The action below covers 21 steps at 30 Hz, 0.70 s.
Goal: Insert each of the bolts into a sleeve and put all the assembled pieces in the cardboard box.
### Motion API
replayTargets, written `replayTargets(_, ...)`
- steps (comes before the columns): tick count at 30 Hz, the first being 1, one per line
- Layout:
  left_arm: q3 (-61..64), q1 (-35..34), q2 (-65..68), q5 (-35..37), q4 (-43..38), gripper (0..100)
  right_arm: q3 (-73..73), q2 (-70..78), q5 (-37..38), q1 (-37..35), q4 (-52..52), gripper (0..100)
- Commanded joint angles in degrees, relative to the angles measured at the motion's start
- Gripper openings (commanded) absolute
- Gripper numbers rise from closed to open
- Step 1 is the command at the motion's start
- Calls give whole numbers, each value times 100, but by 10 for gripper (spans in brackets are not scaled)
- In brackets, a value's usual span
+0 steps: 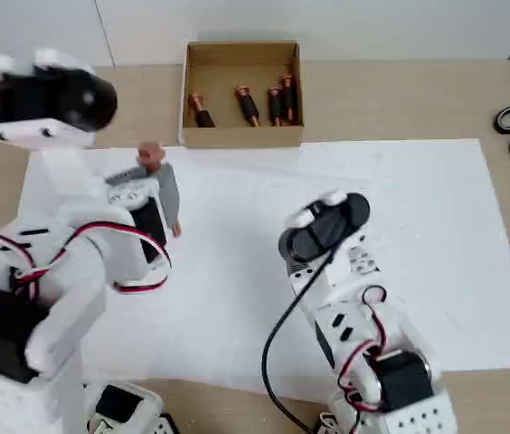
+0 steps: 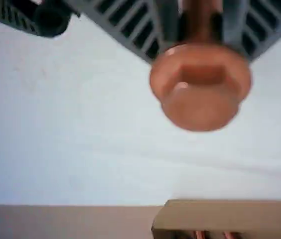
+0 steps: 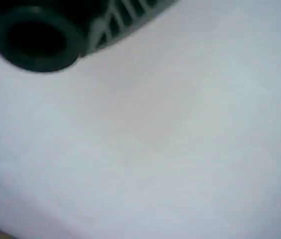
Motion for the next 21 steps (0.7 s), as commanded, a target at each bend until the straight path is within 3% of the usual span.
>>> replayTargets(1, 945, 18, -149, -62, -686, 6, 193, -567, 0, -31, -207, 4)
replayTargets(8, 2826, 387, -149, -53, -2901, 6, 1284, -1446, 0, -31, -1138, 4)
replayTargets(11, 3275, 633, -149, -53, -3385, 6, 1635, -1701, -97, -31, -1218, 4)
replayTargets(16, 3714, 782, -149, -44, -3912, 6, 2048, -1886, -914, -31, -1270, 4)
replayTargets(21, 3758, 800, -158, -70, -4387, 6, 2092, -1886, -993, -418, -1244, 4)
